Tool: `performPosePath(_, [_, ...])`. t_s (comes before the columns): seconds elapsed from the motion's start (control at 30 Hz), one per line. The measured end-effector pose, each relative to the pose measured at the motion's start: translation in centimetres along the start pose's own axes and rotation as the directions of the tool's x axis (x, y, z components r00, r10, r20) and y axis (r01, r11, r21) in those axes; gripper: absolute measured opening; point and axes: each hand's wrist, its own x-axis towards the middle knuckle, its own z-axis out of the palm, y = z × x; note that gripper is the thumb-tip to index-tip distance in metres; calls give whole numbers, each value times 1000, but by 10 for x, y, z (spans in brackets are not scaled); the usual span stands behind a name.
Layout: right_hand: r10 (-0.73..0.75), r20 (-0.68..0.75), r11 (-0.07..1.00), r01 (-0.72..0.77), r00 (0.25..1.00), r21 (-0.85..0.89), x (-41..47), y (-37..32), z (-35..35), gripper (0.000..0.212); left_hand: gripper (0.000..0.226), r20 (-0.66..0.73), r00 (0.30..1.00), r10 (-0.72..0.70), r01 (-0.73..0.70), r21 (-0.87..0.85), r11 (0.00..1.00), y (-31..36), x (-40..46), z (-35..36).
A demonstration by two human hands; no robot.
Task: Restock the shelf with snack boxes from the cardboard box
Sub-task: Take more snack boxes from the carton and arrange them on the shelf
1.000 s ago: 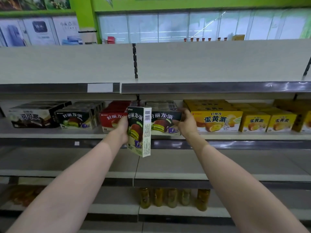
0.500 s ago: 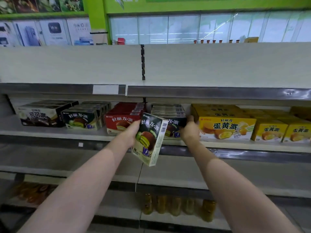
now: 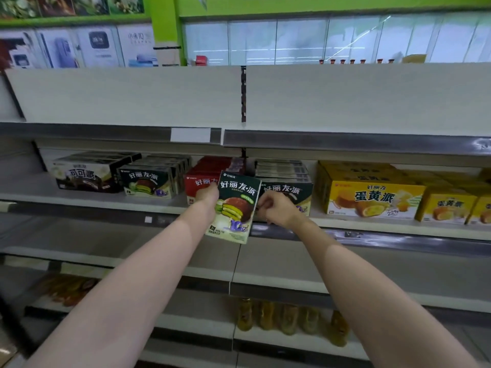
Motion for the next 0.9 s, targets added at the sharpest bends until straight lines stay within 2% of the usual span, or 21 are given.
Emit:
performPosePath(0.13, [30, 94, 987, -44, 995, 153, -1, -16, 19, 28, 61, -100, 995, -15, 10, -47, 999, -13, 53, -21])
performPosePath(0.2, [34, 117, 981, -56, 993, 186, -1, -21, 27, 36, 50, -77, 996, -45, 38, -97, 995, -5, 32, -27])
performPosePath(0.3, [10, 130, 986, -31, 992, 165, 2, -25, 36, 40, 42, -32, 998, -50, 45, -135, 990, 9, -7, -34])
performPosePath(0.37, [6, 144, 987, -29, 990, 155, 5, -26, 41, 37, 40, 2, 999, -45, 44, -151, 988, 8, 1, -40])
performPosePath(0.53, [10, 132, 995, -24, 991, 98, 6, -31, 50, 35, 35, -3, 1000, -4, 4, -39, 999, 16, -16, -50])
performPosePath(0.63, [1, 115, 999, -7, 993, 44, 5, -34, 49, 35, 43, 20, 999, 42, -42, -34, 999, 19, -11, -59])
performPosePath(0.7, [-15, 104, 1000, 14, 994, 7, 6, -35, 48, 34, 60, 78, 993, 84, -81, -39, 996, 20, 8, -67])
performPosePath(0.77, [-26, 97, 1000, 27, 995, -5, 7, -35, 47, 31, 74, 124, 980, 156, -162, 45, 986, 20, 18, -76])
performPosePath(0.8, [-30, 95, 999, 32, 995, -19, 6, -36, 47, 29, 71, 156, 967, 202, -223, 133, 966, 23, 9, -79])
performPosePath(0.9, [-39, 102, 997, 45, 994, -55, 9, -38, 50, 29, 45, 268, 909, 320, -399, 332, 855, 28, -7, -92])
